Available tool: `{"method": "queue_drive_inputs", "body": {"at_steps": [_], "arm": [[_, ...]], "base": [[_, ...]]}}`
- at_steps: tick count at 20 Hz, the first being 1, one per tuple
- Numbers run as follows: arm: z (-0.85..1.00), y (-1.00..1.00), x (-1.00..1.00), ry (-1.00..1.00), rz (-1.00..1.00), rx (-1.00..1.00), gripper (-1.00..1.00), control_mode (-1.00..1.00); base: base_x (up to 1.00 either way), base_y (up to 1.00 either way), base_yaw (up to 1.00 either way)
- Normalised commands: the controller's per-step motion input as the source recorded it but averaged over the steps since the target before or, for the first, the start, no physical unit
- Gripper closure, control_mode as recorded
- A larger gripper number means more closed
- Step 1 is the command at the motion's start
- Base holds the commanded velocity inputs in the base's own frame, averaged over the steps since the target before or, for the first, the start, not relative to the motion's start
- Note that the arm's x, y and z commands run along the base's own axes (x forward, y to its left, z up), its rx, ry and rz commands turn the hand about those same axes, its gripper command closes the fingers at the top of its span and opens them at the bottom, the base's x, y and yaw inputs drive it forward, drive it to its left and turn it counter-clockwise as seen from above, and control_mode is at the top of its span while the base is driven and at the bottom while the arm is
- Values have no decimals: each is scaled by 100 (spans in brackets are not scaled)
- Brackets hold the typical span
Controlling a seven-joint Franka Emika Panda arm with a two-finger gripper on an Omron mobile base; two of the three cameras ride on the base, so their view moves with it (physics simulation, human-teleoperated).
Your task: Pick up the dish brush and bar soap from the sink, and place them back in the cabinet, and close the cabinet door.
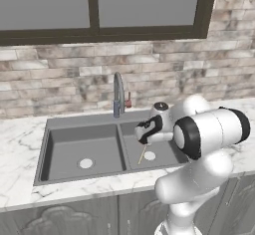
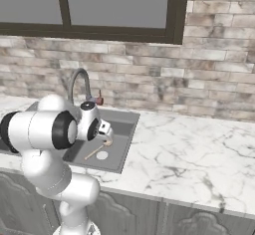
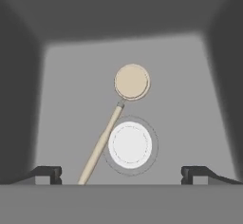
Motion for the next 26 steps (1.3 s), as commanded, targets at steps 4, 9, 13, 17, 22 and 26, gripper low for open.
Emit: {"method": "queue_drive_inputs", "body": {"at_steps": [4, 9, 13, 17, 22, 26], "arm": [[-30, 0, 30, 0, 0, 0, -100, -100], [-28, 0, 27, 0, 0, 0, -100, -100], [-24, 1, 19, 0, 0, 0, -100, -100], [-20, 3, 2, 0, 0, 0, -100, -100], [-19, 9, 0, 0, 0, 0, -100, -100], [-17, 7, 3, 0, 0, 0, -100, -100]], "base": [[0, 0, 0], [0, 0, 0], [0, 0, 0], [0, 0, 0], [0, 0, 0], [0, 0, 0]]}}
